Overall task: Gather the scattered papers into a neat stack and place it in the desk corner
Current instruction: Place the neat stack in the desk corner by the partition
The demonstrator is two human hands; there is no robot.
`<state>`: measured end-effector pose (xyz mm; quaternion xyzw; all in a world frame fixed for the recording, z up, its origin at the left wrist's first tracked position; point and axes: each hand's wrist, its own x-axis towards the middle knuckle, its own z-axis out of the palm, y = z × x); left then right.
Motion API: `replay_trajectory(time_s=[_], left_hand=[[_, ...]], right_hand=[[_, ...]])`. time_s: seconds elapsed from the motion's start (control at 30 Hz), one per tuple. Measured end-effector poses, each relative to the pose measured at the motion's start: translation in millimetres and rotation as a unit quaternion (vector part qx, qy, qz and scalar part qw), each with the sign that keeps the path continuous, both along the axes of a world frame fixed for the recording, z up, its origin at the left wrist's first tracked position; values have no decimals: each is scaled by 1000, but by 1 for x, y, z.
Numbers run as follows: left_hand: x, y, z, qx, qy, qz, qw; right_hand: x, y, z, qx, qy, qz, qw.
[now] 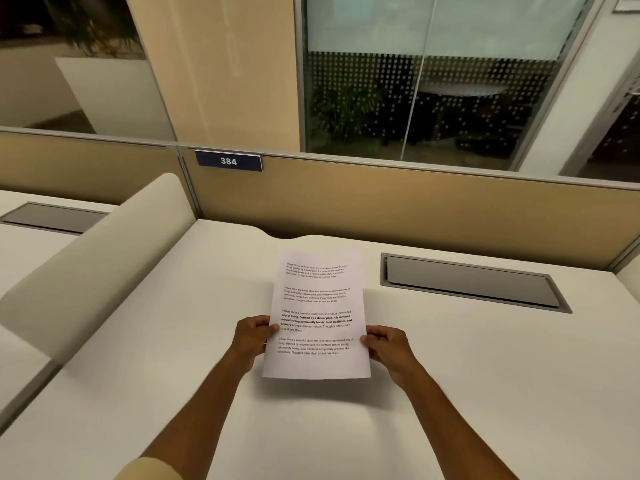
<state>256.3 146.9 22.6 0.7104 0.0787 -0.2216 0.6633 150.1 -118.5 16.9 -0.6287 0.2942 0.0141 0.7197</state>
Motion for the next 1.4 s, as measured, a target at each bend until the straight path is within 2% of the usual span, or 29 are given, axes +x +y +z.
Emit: replay_trajectory(time_s=[0.4, 0.63, 1.13, 1.4], left_hand=[[139, 134, -2, 96, -44, -37, 994], [205, 181, 4, 150, -60, -13, 987], [301, 223, -28, 329, -112, 11, 938], [338, 212, -38, 378, -161, 54, 910]], right_hand=[[114, 151, -10, 24, 15, -42, 999], [178, 208, -12, 34, 26, -50, 998], [295, 278, -45, -53, 78, -52, 994], [339, 287, -48, -134, 63, -69, 987]])
